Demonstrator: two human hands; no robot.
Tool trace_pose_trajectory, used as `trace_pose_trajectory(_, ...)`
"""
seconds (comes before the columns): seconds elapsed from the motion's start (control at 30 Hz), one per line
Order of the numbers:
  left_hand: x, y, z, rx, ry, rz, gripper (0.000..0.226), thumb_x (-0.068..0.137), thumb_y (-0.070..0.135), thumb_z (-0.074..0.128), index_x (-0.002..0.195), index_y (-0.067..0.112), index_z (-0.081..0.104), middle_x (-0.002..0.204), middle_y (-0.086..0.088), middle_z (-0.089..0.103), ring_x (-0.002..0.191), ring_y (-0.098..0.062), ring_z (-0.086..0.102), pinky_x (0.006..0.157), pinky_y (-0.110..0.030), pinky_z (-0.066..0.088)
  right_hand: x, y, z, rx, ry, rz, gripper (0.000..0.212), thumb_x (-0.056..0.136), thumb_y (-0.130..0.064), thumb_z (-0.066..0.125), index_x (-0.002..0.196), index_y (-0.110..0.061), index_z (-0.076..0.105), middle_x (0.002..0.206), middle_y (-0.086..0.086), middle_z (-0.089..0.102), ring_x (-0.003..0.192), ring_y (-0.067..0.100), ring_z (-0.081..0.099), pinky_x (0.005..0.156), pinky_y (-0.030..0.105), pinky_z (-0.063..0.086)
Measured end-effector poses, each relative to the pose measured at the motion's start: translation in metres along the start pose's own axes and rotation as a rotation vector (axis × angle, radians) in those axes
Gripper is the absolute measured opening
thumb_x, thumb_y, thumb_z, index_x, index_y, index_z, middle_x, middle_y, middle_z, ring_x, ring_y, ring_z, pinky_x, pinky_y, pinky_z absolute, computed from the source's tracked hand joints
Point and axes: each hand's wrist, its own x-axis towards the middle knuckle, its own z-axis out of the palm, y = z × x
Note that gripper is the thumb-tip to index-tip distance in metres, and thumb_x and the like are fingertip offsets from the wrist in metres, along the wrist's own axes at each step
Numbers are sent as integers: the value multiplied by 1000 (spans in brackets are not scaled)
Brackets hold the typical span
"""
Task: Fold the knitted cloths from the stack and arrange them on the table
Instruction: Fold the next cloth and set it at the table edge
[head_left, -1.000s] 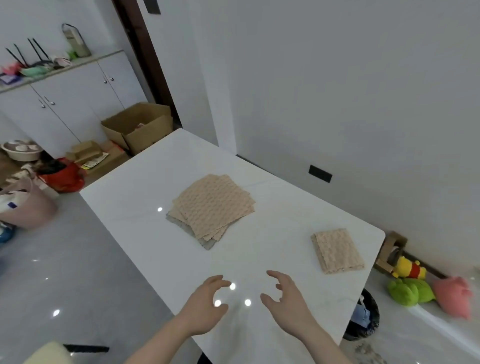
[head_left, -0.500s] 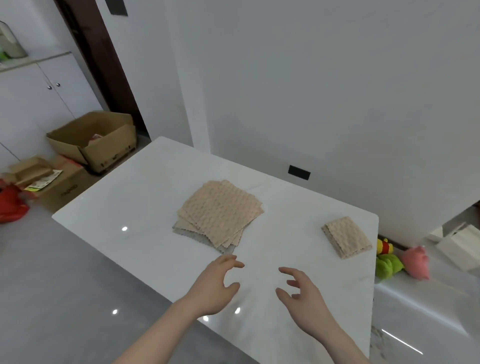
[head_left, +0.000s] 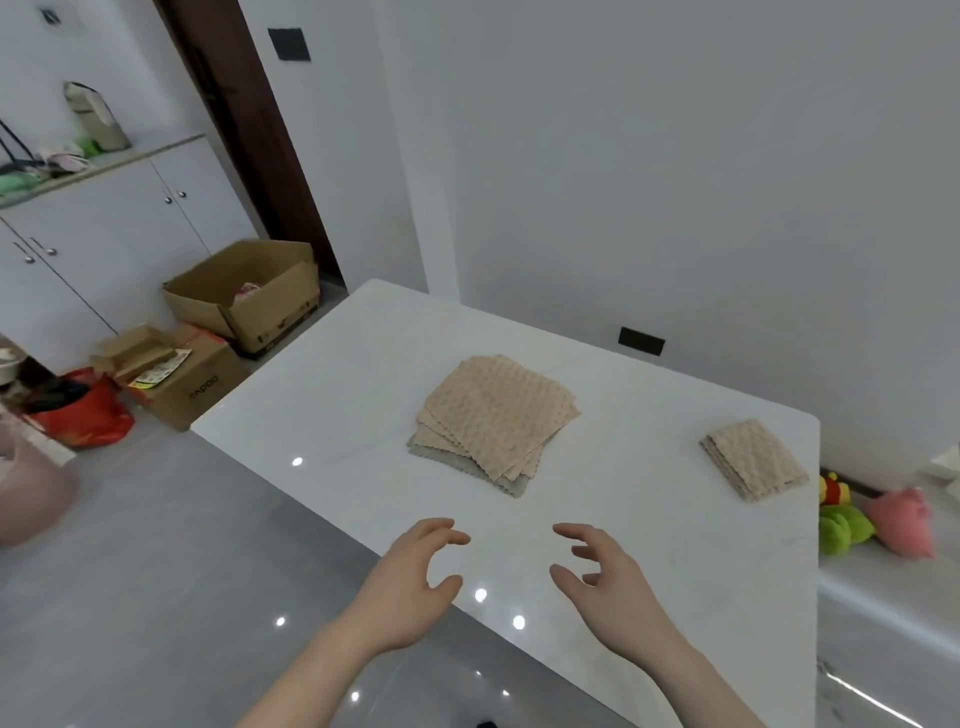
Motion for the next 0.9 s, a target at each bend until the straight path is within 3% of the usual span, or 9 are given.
trace_pose_trajectory(0.1,-10,-10,-15,-41,45,-39,39,94,30,61,129,47,56,144,32,36,116,-8,58,89,0,33,-1,-7,23,-2,-40,6,39,92,-31,64,125,-49,53,132,-34,49,124,-7,49,97,19,45)
trace_pose_trajectory(0.17,-13,-21,-26,-60,66,-57,37,94,28,63,127,46,57,142,33,37,111,-18,64,84,3,33,1,-18,37,-5,-65,-5,39,92,-32,64,125,-50,53,131,-35,49,123,-9,47,95,16,44)
trace_pose_trajectory(0.23,-11,-35,-35,-60,73,-67,37,94,27,63,125,46,58,142,34,38,108,-19,64,84,3,32,8,-27,46,-11,-64,-9,39,92,-32,64,124,-51,53,130,-36,49,123,-10,47,93,14,43)
trace_pose_trajectory(0.33,3,-57,-52,-77,60,-33,36,93,29,63,122,50,57,142,35,38,106,-3,60,91,-1,34,22,-37,59,-31,-31,-7,38,92,-32,64,124,-50,54,130,-35,50,123,-10,48,93,15,44)
trace_pose_trajectory(0.43,29,-80,-72,-61,36,40,37,92,33,62,123,52,56,141,38,37,119,7,50,103,-19,40,43,-46,76,-44,28,13,38,92,-32,65,124,-49,54,131,-34,50,122,-8,49,94,16,45)
trace_pose_trajectory(0.53,60,-108,-98,-28,-16,105,37,93,34,61,126,49,55,141,39,35,128,16,37,104,-17,35,69,-58,105,-45,108,43,38,92,-32,65,124,-48,54,131,-34,50,122,-7,50,95,18,46)
trace_pose_trajectory(0.67,108,-149,-141,48,-136,175,39,93,36,59,130,47,53,144,33,34,134,6,37,109,-18,31,101,-77,153,-6,219,108,38,92,-29,66,124,-47,55,132,-33,51,120,-7,51,98,24,48)
trace_pose_trajectory(0.9,167,-192,-179,135,-278,249,41,94,33,59,133,39,54,144,25,37,135,0,40,106,-15,29,122,-93,208,-6,332,195,38,92,-26,67,121,-46,55,131,-31,51,119,-5,51,95,21,45)
